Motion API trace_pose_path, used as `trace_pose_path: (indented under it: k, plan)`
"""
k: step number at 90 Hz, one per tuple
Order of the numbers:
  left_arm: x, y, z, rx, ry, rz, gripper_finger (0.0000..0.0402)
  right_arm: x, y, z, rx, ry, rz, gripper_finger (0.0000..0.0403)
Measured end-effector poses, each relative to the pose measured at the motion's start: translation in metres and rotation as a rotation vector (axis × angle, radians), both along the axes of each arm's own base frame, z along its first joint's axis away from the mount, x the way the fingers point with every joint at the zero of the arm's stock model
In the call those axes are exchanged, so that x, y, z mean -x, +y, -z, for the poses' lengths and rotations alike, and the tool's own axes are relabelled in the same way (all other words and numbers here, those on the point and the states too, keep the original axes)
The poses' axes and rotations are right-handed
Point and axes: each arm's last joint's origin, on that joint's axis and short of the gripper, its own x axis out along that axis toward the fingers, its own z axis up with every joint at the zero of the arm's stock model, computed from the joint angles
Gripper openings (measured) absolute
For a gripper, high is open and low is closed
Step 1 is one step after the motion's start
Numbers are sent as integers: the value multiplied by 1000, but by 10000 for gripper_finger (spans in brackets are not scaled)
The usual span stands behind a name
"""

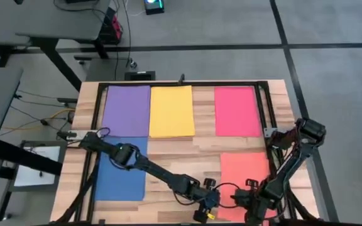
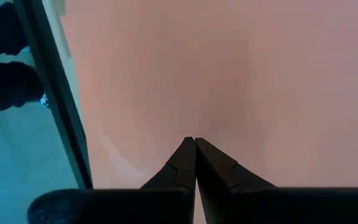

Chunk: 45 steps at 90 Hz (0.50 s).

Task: Organize paper
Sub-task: Stack the orange paper on top of the orange paper

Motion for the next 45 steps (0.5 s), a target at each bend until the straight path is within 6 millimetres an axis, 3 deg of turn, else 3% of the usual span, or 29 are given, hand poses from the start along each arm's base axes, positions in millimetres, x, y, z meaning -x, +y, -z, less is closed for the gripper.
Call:
trace_pose_path:
  k: [45]
  plan:
    - [-3,-1,-3,6,-51,10,0,-29,1,21,-4,-84,-31,0]
